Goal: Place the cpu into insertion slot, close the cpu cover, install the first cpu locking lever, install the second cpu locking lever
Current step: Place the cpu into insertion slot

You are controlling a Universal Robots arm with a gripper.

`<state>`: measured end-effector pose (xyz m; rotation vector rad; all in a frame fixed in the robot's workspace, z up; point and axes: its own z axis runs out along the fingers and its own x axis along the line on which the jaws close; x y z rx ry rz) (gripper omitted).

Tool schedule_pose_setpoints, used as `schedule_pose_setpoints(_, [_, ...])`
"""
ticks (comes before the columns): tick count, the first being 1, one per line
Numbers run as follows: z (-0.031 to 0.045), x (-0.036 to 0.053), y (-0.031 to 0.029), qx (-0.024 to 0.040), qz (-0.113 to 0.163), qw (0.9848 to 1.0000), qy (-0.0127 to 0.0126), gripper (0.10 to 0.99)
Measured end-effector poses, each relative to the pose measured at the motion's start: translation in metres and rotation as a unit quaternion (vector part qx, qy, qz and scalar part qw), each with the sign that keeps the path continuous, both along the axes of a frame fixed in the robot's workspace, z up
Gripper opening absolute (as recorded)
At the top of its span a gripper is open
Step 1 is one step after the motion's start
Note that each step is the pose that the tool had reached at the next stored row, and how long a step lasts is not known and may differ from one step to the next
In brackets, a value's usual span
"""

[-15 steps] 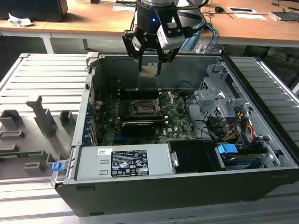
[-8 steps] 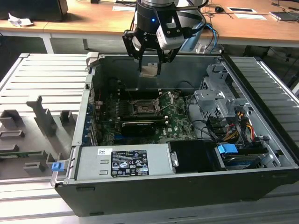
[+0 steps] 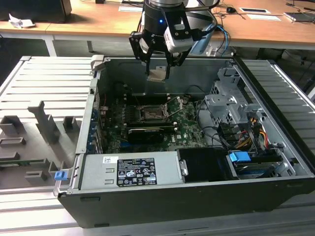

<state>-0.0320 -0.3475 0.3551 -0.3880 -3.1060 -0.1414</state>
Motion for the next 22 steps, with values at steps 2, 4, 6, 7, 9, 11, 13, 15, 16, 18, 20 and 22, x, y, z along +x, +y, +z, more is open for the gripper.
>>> schedule_pose_setpoints(2, [0.0,0.0,0.0,0.0,-0.004,1.0,0.0,0.525])
schedule_pose_setpoints(4, [-0.0001,0.0,0.0,0.0,-0.009,1.0,0.0,0.525])
schedule_pose_setpoints(6, [-0.0001,0.0,0.0,0.0,-0.011,0.9999,0.0,0.525])
schedule_pose_setpoints(7, [-0.0002,0.0,0.0,0.0,-0.013,0.9999,0.0,0.525])
schedule_pose_setpoints(9, [-0.0002,0.0,0.0,0.0,-0.016,0.9999,0.0,0.525])
schedule_pose_setpoints(11, [-0.0002,0.0,0.0,0.0,-0.018,0.9998,0.0,0.525])
schedule_pose_setpoints(13, [-0.0003,0.0,0.0,0.0,-0.022,0.9998,0.0,0.525])
schedule_pose_setpoints(15, [-0.0003,0.0,0.0,0.0,-0.027,0.9996,0.0,0.525])
schedule_pose_setpoints(16, [-0.0003,0.0,0.0,0.0,-0.03,0.9996,0.0,0.525])
schedule_pose_setpoints(18, [-0.0003,0.0,0.0,0.0,-0.036,0.9993,0.0,0.525])
schedule_pose_setpoints(20, [-0.0007,0.0,0.0,0.0001,-0.039,0.9992,0.0,0.525])
schedule_pose_setpoints(22, [-0.0013,0.0,0.0,0.0,-0.04,0.9992,0.0,0.525])
